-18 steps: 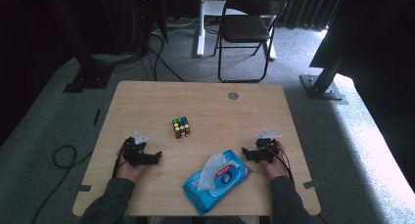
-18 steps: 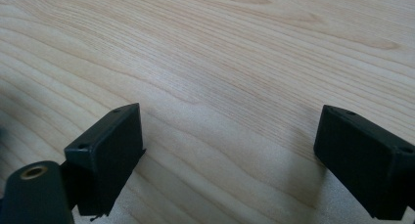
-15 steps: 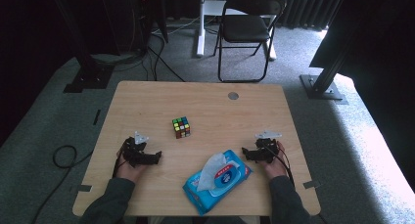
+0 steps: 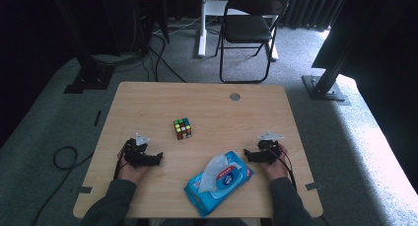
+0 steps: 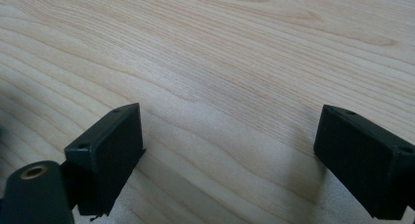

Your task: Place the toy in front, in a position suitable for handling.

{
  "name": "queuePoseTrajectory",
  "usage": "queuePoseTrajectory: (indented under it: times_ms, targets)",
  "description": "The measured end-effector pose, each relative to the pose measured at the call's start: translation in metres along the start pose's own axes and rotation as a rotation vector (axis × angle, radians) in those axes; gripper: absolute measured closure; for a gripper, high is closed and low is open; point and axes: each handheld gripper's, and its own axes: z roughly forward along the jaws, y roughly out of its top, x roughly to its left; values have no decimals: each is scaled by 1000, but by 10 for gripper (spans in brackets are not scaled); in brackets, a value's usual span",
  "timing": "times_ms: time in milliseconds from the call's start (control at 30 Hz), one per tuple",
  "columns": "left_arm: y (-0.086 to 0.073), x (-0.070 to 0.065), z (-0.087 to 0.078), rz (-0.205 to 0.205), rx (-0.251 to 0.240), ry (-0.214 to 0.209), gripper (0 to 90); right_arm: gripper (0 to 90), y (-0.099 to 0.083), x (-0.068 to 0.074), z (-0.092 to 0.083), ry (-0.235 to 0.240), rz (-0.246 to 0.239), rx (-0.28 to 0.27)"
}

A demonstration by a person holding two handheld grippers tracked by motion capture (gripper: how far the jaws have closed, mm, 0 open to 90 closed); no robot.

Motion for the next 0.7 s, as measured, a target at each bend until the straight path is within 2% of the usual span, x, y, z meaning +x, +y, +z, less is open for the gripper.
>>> queuePoseTrajectory:
  times_ms: [200, 300, 400, 567, 600, 700]
  targets:
    - [-1, 1, -2, -10, -11, 9, 79, 106, 0, 0, 0, -1, 0, 0]
    - [-1, 5, -3, -1, -14, 2, 146, 106, 0, 0, 0, -1, 1, 0]
    - [1, 9, -5, 4, -1, -5, 167, 107, 0, 0, 0, -1, 1, 0]
    - [3, 13, -8, -11, 14, -7, 270, 107, 0, 0, 0, -1, 1, 0]
    - [4, 15, -10, -34, 12, -31, 310, 107, 0, 0, 0, -1, 1, 0]
    - [6, 13, -10, -19, 18, -37, 311, 107, 0, 0, 0, -1, 2, 0]
